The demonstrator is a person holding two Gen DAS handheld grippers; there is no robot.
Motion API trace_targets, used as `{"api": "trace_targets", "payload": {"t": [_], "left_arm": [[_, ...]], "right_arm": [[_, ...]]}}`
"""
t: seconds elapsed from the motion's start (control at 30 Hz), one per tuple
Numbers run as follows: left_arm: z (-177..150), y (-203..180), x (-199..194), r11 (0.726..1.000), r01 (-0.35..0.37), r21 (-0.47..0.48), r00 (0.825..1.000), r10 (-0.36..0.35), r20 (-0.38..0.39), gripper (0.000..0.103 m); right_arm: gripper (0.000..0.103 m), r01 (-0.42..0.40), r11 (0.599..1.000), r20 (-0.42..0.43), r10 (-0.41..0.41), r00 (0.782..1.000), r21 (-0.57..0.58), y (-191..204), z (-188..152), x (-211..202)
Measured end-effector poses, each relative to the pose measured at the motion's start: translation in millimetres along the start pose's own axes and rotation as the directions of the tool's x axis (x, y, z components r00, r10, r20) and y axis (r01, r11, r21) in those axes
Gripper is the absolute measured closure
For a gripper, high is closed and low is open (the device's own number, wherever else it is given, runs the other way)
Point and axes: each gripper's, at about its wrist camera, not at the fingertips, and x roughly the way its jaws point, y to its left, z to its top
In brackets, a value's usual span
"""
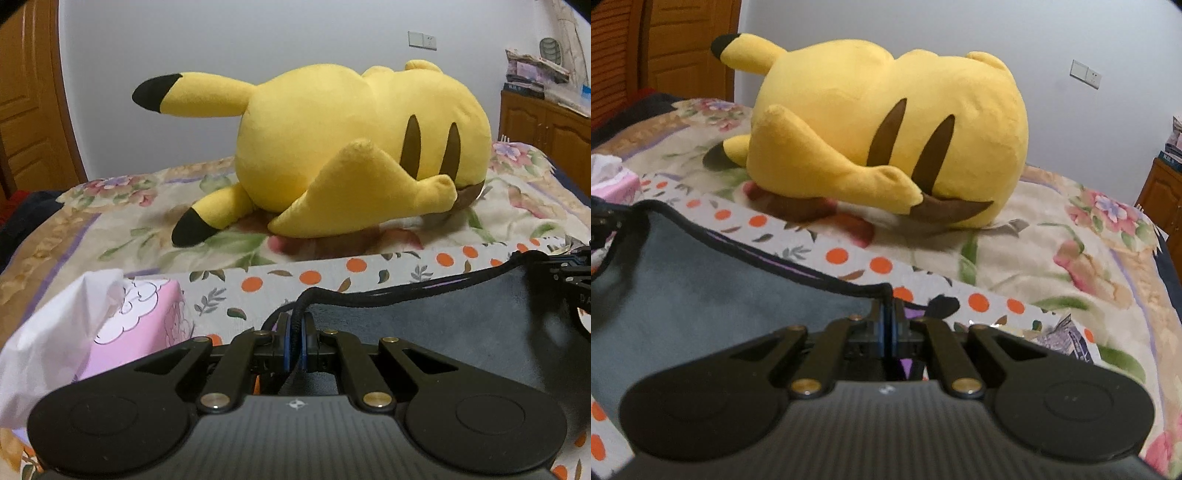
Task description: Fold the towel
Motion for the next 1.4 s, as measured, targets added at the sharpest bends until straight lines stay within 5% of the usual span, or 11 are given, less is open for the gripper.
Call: {"api": "trace_targets", "payload": {"t": [0.27,0.37,0.43,1.07,1.4], "left_arm": [[-0.4,-1.8,4.3,1.0,-0.007,0.001,1.0,0.007,-0.001,0.089],[-2.0,-3.4,2.1,1.0,0.001,-0.004,1.0,-0.001,0.002,0.065],[-2.9,-4.1,-0.4,1.0,0.005,-0.01,1.0,-0.005,0.003,0.062],[-25.2,-18.8,-63.3,0.999,0.049,0.011,0.999,-0.048,-0.024,0.035],[-34.7,-28.7,-109.2,0.998,0.063,0.023,0.998,-0.063,-0.029,0.019]], "right_arm": [[0.097,0.008,1.0,-0.002,-0.008,1.0,0.005,-1.4,0.0,1.5],[0.077,0.016,1.0,0.001,-0.016,1.0,0.019,-3.1,0.1,-0.4],[0.065,0.016,1.0,0.002,-0.016,1.0,0.024,-2.7,-1.5,-2.5],[0.062,-0.081,0.988,0.017,0.079,0.997,0.133,17.3,-40.8,-82.7],[0.049,-0.064,0.985,0.04,0.058,0.998,0.16,10.6,-50.7,-132.3]]}}
